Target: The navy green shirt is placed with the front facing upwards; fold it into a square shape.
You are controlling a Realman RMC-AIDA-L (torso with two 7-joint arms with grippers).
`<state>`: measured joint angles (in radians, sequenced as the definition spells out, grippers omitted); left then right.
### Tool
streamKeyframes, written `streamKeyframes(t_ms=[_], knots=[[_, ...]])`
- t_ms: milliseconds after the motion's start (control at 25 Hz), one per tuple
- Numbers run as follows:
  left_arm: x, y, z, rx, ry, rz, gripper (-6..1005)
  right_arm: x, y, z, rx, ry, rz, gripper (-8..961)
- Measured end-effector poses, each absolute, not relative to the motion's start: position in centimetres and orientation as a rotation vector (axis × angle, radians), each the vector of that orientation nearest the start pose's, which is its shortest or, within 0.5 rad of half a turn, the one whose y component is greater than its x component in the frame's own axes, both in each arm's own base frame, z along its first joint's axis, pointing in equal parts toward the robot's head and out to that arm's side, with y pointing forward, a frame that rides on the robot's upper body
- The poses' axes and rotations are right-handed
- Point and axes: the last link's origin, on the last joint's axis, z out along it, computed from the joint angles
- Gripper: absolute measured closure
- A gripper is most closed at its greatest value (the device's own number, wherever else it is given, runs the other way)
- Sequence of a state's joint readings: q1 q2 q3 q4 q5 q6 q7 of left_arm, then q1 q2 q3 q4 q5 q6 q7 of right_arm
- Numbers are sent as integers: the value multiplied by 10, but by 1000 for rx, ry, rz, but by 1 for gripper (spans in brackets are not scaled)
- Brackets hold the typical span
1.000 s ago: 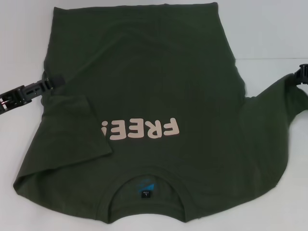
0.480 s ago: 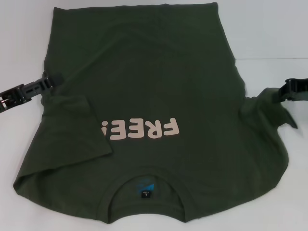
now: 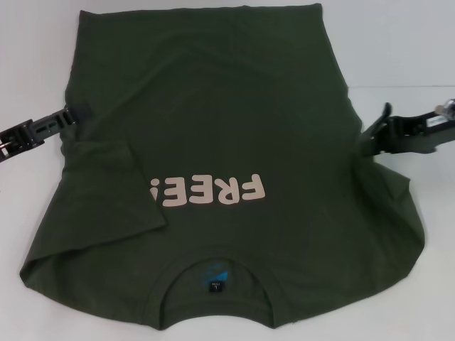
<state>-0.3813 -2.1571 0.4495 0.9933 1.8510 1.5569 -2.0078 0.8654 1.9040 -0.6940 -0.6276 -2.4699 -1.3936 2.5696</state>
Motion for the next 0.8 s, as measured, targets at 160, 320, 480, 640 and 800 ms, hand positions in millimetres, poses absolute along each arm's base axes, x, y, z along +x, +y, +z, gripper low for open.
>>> streamKeyframes(t_ms=[160, 320, 480, 640, 800], knots=[[-283, 321, 84, -2099, -1256, -1090, 307, 224, 430, 42, -2246, 1759, 201, 944], [-284, 321, 84, -2086, -1253, -1109, 307, 220, 433, 31, -2220, 1785, 217, 944], [-286, 320, 87, -2065, -1253, -1120, 307, 223, 434, 23, -2182, 1810, 235, 943], [-288, 320, 89, -2053, -1257, -1124, 307, 226, 433, 20, -2164, 1831, 254, 943], [-289, 320, 87, -2052, -1265, -1127, 307, 223, 433, 19, -2164, 1852, 323, 943]])
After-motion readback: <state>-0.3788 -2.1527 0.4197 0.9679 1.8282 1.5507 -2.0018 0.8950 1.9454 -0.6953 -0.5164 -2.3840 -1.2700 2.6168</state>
